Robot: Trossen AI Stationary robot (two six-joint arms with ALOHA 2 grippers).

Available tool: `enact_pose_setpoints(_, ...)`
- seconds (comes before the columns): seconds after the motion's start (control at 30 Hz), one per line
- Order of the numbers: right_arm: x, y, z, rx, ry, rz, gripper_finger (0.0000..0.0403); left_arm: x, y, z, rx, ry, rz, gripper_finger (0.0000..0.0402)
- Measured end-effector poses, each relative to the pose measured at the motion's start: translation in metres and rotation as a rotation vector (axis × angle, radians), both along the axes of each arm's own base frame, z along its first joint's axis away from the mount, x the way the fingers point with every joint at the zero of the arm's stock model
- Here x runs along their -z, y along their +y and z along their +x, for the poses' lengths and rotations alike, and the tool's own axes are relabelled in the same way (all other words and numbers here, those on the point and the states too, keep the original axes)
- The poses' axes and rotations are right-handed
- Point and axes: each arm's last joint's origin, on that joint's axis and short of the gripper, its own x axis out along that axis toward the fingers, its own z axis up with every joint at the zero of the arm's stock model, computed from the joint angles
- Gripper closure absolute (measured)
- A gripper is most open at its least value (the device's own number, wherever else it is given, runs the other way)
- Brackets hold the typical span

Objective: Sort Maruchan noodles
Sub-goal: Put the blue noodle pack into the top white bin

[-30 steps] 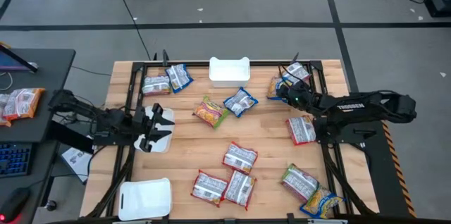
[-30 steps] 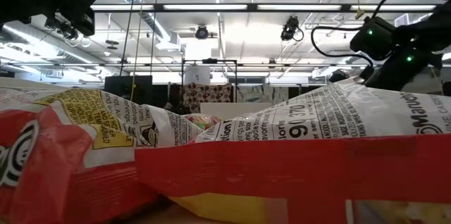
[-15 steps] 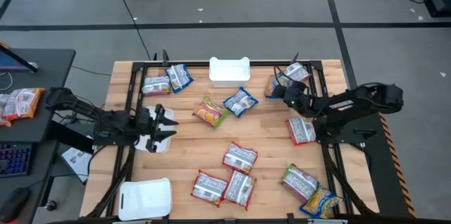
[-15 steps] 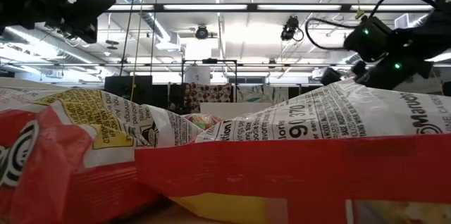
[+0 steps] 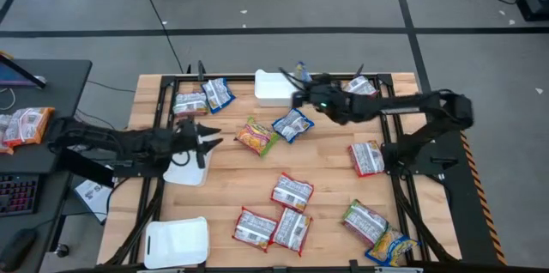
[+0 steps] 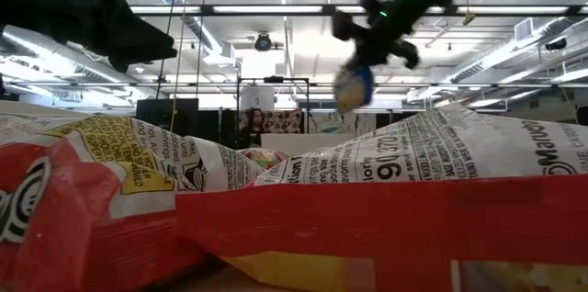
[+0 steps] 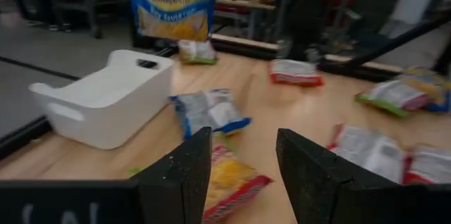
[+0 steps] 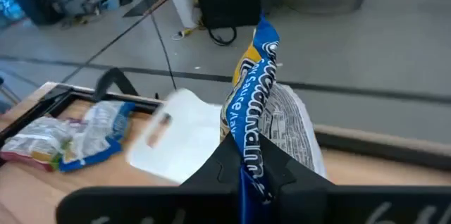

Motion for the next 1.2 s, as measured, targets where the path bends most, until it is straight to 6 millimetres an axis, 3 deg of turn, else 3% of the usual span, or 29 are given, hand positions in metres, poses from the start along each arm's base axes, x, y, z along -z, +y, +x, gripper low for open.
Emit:
enact_pose_setpoints(0.2, -0.008, -0.019, 0.067, -0.013, 0.068, -0.061, 0.0390, 0.010, 0.013, 0.007, -0.110, 0.071, -0.030, 0.0237)
enact_pose_setpoints(0.43, 0.027, -0.053, 0.108, 0.107, 0.088, -0.045, 0.0390, 0.020, 0.016, 0.014, -0.102, 0.139, -0.086, 0.0237)
enact_pose_setpoints(0.67, 0.068, -0.077, 0.126, 0.110, 0.014, 0.029, 0.0390, 0.025, 0.013, 0.017, 0.005, 0.182, -0.083, 0.0237)
enact_pose_setpoints(0.87, 0.092, -0.080, 0.136, 0.059, -0.024, 0.064, 0.0389, 0.023, 0.014, 0.018, -0.022, 0.169, -0.070, 0.0237)
enact_pose_setpoints(1.2, 0.096, -0.071, 0.142, 0.014, -0.063, 0.089, 0.0386, 0.020, 0.016, 0.018, -0.065, 0.139, -0.046, 0.0237)
